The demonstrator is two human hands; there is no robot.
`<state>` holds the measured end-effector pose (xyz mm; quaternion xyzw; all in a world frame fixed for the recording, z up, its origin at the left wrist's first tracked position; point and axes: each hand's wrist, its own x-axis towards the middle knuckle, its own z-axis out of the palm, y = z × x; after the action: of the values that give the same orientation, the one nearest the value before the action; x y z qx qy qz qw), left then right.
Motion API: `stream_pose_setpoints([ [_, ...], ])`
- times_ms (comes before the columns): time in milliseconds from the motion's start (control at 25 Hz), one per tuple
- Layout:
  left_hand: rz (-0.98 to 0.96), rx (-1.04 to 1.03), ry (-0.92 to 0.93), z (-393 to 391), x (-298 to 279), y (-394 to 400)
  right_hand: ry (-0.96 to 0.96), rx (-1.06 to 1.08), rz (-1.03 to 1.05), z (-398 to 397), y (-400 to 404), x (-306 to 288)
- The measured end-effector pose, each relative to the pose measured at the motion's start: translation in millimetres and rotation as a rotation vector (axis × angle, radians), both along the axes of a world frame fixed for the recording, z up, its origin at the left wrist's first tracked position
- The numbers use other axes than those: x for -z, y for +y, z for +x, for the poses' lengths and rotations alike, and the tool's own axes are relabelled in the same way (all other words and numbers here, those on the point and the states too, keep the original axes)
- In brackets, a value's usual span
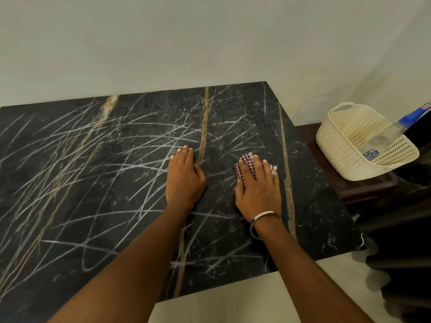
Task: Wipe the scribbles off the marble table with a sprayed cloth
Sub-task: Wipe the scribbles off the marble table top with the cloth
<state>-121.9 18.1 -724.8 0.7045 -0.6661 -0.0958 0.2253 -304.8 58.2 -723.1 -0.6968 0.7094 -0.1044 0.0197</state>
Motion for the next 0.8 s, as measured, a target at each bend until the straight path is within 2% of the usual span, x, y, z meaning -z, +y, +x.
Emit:
stream_pose_setpoints([
  [80,0.004,0.005,0.013,0,-1,0,0.027,-0.016,-0.008,-15,-7,1],
  [200,0.002,0.004,0.013,0,-2,0,0.008,0.105,-0.002,-46,-21,-1],
  [320,-0.001,0.001,0.01,1,0,-1,-0.002,0.187,-0.007,-40,-25,-2],
  [480,0.004,-0.01,0.013,-1,-1,-1,-0.009,0.086,-0.005,1,-25,-2],
  [600,0.004,-0.008,0.023,0,-2,0,0.007,-0.01,0.005,-6,-31,-2],
  [800,0.0,-0.013,0.023,0,-3,-1,0.018,0.128,0.009,-46,-50,-3],
])
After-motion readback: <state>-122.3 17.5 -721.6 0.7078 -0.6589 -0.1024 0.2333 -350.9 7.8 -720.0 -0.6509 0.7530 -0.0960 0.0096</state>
